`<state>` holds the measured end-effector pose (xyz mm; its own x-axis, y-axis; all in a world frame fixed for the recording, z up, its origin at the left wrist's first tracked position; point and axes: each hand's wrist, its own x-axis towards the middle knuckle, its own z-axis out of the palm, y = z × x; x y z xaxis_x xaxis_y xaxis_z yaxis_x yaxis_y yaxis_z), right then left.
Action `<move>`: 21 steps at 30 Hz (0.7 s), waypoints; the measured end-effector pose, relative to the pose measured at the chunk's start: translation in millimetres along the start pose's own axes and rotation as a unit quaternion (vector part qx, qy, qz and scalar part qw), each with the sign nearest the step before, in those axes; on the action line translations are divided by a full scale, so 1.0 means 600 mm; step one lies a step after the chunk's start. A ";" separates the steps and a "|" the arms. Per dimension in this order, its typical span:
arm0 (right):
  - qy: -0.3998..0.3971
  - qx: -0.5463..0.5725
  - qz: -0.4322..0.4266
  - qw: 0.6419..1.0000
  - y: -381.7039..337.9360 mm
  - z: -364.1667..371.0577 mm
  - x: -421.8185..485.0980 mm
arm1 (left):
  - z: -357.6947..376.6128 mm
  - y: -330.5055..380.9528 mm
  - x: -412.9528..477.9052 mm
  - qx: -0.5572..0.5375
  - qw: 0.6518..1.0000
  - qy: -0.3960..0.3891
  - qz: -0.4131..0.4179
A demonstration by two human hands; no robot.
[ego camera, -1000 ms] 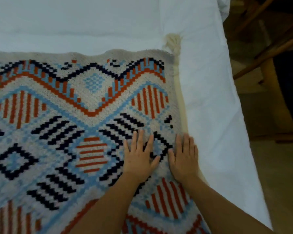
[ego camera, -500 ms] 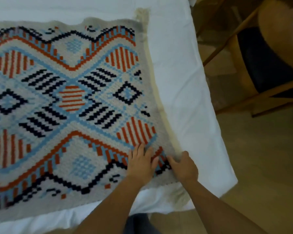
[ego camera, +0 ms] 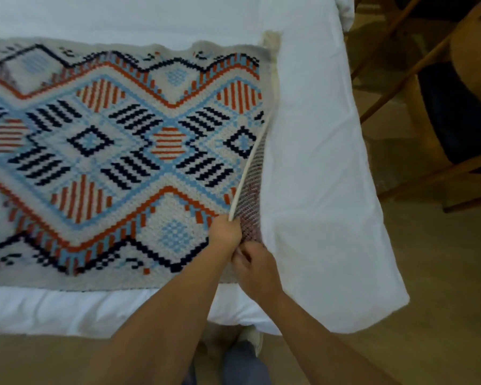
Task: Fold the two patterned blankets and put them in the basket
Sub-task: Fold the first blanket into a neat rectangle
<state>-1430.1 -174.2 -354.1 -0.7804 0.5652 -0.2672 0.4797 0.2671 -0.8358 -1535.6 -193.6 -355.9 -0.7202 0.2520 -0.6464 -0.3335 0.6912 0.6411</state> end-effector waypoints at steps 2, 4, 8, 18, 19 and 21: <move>0.042 0.022 0.007 0.999 -0.045 0.019 0.029 | -0.052 -0.019 0.003 0.001 0.999 0.029 0.031; 0.100 0.049 0.040 0.993 -0.095 0.042 0.081 | -0.105 -0.042 0.006 0.028 0.996 0.043 0.068; 0.039 0.036 0.104 0.993 -0.198 0.119 0.197 | -0.209 -0.086 0.025 0.046 0.990 0.041 0.127; 0.012 -0.099 0.163 0.982 -0.336 0.348 0.330 | -0.484 -0.205 0.082 0.025 0.987 0.023 0.159; 0.016 -0.100 0.152 0.983 -0.349 0.371 0.338 | -0.512 -0.221 0.091 0.028 0.987 0.034 0.151; 0.018 -0.098 0.122 0.988 -0.379 0.421 0.348 | -0.568 -0.253 0.108 0.022 0.991 0.052 0.119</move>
<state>-1803.6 -314.1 -340.9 -0.6187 0.6583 -0.4288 0.7227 0.2628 -0.6393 -1739.2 -513.0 -353.8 -0.8351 0.3417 -0.4311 -0.1217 0.6495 0.7505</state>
